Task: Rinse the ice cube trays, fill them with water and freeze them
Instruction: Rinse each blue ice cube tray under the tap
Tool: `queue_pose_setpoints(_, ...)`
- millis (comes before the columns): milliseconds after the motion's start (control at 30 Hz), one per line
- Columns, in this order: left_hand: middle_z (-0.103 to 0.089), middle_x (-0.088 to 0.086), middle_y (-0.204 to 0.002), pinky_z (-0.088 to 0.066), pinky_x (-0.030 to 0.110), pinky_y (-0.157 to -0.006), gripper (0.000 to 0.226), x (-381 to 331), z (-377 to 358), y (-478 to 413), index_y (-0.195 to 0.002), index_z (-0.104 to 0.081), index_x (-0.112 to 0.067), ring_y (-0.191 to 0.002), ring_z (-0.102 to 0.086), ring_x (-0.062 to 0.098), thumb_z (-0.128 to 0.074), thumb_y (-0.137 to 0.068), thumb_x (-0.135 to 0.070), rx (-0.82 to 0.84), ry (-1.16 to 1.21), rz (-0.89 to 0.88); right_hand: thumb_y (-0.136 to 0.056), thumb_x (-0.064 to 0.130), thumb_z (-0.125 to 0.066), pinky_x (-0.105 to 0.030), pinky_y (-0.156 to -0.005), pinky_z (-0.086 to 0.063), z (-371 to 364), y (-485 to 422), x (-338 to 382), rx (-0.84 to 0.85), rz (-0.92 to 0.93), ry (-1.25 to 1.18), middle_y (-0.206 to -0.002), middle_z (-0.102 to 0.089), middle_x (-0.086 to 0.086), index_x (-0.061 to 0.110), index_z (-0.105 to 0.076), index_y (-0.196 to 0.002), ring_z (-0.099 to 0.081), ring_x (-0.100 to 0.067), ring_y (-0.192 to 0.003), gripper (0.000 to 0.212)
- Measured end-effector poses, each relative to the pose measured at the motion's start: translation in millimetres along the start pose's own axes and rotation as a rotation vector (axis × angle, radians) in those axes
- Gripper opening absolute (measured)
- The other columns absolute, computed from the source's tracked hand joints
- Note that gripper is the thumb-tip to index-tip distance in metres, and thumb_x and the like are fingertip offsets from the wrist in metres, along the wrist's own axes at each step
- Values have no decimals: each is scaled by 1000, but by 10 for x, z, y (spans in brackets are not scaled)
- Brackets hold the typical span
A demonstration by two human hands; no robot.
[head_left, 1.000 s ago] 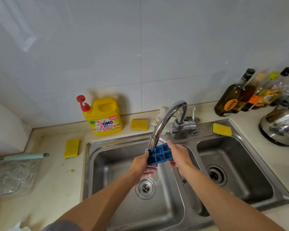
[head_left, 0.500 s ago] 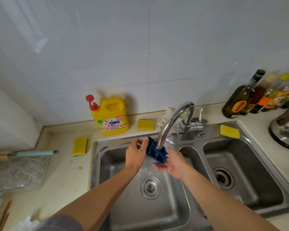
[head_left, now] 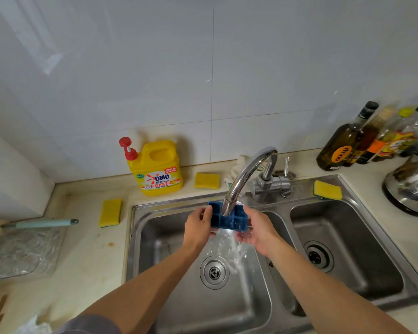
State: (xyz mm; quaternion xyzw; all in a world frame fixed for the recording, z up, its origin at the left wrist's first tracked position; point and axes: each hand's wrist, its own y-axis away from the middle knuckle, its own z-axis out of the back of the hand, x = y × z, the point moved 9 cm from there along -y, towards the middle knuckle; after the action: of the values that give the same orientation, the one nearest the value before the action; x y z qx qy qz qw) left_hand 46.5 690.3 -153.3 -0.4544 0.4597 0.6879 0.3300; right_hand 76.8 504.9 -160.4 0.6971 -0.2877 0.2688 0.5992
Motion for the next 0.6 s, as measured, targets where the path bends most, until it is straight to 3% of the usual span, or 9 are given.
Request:
queue_pose_setpoints(167,-73,20,-104,-64,39,-74,29,198,-285,47,-110,-66,-13,-80,-71,25,-41,-109,-28,181,79,176,-101,53,-54,-30,-54,-53,227,22,165,-87,108,253,-92,-70,-11,17,-67,-108,-63,-22,-69,39)
queue_pose_setpoints(300,-76,11,-99,-62,32,-70,28,193,-575,180,-114,-63,-15,-79,-75,22,-39,-110,-27,326,139,228,-103,57,-47,-29,-50,-47,480,63,194,-187,141,317,-87,-67,-10,18,-66,-104,-56,-18,-61,43)
queue_pose_setpoints(500,-77,12,-99,-62,34,-71,34,280,-459,52,-112,-67,-11,-84,-76,24,-37,-110,-28,172,175,324,-104,55,-43,-29,-49,-49,281,58,138,-70,164,307,-73,-70,-5,16,-70,-103,-59,-15,-52,48)
queue_pose_setpoints(600,-78,13,-92,-62,34,-69,33,279,-487,73,-111,-67,-9,-76,-75,23,-38,-109,-27,244,157,325,-105,55,-41,-30,-52,-52,339,35,108,-104,123,253,-78,-72,-8,15,-69,-102,-62,-18,-57,49)
